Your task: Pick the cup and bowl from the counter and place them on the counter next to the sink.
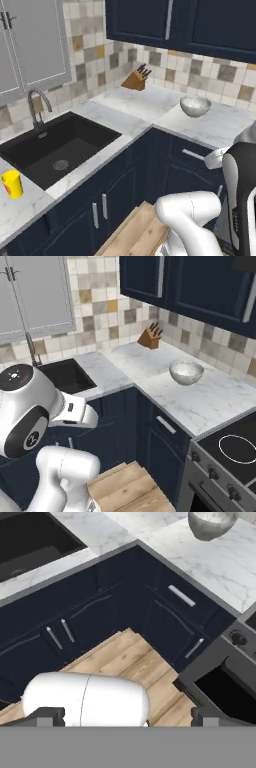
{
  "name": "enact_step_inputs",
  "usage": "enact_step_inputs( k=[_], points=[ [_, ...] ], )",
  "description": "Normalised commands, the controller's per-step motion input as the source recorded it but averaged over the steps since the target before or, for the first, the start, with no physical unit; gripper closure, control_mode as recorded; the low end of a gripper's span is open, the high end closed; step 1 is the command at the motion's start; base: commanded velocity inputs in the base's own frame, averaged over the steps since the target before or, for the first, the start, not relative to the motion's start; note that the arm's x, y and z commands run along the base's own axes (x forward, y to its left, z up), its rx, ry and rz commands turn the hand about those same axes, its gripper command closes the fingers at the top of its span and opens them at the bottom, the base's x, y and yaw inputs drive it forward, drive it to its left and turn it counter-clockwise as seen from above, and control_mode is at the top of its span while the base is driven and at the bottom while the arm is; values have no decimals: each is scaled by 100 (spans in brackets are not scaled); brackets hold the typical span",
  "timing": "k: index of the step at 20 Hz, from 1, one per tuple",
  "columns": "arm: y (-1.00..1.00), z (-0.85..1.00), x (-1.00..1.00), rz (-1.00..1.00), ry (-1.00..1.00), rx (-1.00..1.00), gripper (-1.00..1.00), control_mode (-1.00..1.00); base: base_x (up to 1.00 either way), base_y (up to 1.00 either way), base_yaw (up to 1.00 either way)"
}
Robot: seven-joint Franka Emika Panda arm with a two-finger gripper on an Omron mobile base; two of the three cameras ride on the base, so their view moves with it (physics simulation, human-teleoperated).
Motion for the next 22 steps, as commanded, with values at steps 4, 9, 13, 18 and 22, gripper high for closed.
enact_step_inputs(
  k=[4,9,13,18,22],
  points=[
    [0,0,0,0,0,0,-100,100,19,3,-40],
    [0,0,0,0,0,0,-100,100,31,13,-29],
    [0,0,0,0,0,0,-100,100,62,29,-19],
    [0,0,0,0,0,0,-100,100,93,12,-8],
    [0,0,0,0,0,0,-100,100,88,-9,-4]
  ],
)
